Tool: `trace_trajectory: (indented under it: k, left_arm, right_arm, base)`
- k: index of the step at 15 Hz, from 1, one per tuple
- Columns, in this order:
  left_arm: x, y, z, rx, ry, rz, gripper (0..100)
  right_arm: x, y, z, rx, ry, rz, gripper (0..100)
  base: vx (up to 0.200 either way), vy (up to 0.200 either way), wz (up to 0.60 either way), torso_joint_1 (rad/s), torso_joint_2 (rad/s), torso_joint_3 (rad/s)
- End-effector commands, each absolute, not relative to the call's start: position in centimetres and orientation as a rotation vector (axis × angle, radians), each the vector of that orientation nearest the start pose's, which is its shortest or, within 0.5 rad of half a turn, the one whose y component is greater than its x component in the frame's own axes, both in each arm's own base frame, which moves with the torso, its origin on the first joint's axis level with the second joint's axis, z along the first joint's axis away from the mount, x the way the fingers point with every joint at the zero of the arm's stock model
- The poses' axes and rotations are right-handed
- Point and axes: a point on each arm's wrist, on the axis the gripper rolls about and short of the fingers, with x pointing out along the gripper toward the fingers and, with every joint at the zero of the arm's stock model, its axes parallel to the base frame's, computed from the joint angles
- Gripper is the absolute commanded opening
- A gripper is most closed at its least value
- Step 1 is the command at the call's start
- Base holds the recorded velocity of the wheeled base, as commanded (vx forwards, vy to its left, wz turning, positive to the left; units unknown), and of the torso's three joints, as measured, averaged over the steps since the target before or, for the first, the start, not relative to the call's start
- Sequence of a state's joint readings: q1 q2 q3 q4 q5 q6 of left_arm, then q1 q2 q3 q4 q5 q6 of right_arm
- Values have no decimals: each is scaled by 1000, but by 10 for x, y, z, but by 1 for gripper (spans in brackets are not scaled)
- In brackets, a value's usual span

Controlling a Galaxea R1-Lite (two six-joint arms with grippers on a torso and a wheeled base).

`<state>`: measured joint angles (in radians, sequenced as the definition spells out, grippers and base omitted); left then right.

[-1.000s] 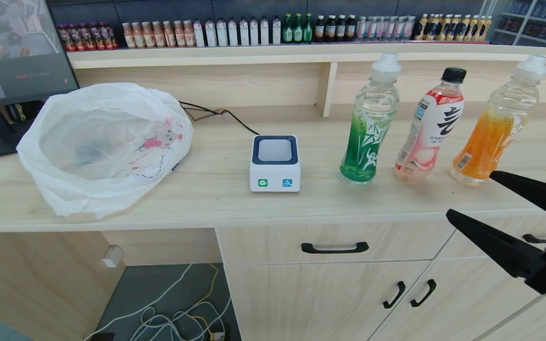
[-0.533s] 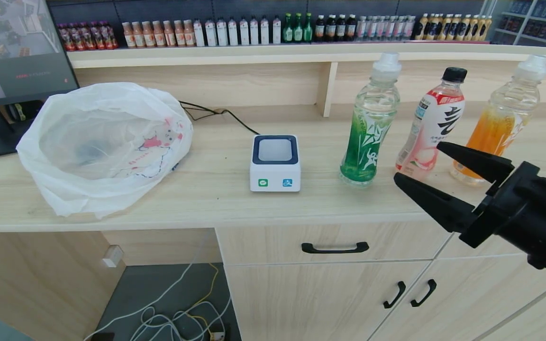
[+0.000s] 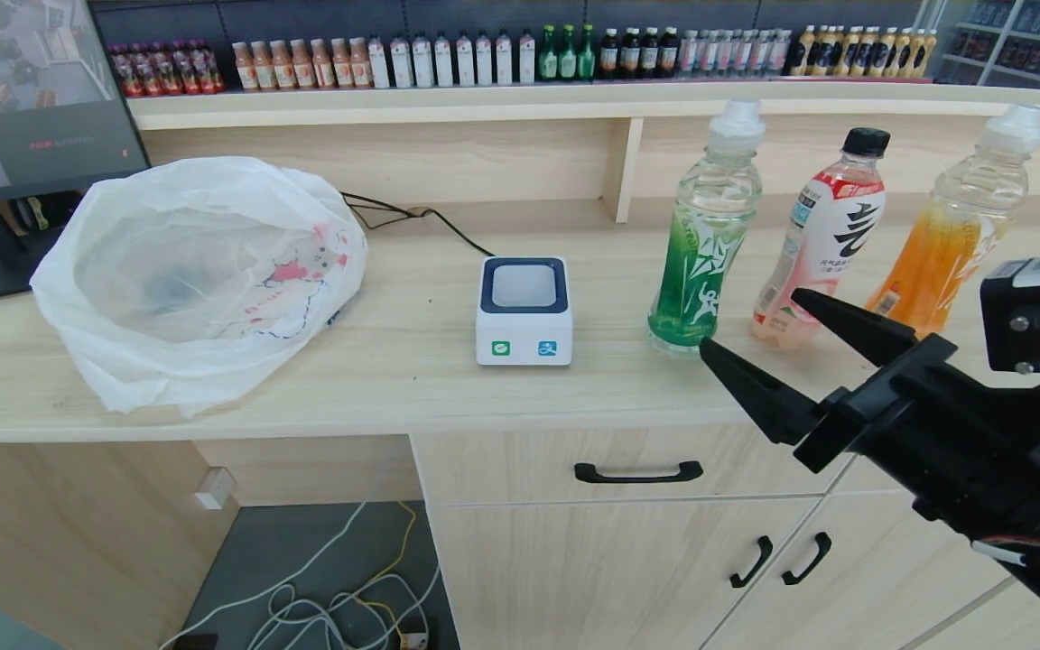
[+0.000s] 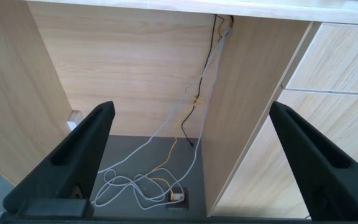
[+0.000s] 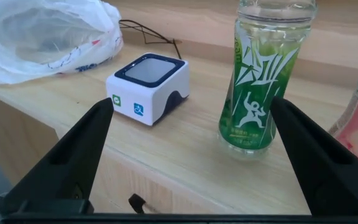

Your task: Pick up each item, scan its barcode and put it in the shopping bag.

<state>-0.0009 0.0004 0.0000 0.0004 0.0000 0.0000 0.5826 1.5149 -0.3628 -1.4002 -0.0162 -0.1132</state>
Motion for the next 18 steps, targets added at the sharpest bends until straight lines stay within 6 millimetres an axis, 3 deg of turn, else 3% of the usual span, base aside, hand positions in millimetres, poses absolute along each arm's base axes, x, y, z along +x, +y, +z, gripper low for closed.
trace_trajectory:
  k: [1,3,8,15,18]
  left_arm:
    - [-23,0,75,0,0,-2,100]
    - [-23,0,75,0,0,-2,100]
    - [-23,0,75,0,0,-3,100]
    - [-23,0,75,0,0,0,100]
    - [-23,0,75,0,0,-2,100]
  right_arm:
    - [196,127,194,-39,-263,542,100]
    - [209,122,192,-46,-265,494,100]
    - [231,129,195,-44,-279,473,100]
    - [244,140,190,-65,-285,479,100]
    - [254,142,193,-43,-291,376,100]
  base:
    - [0,0,0,0,0,0]
    - [0,0,0,0,0,0]
    - [0,0,0,0,0,0]
    - [0,0,0,0,0,0]
    - [0,0,0,0,0,0]
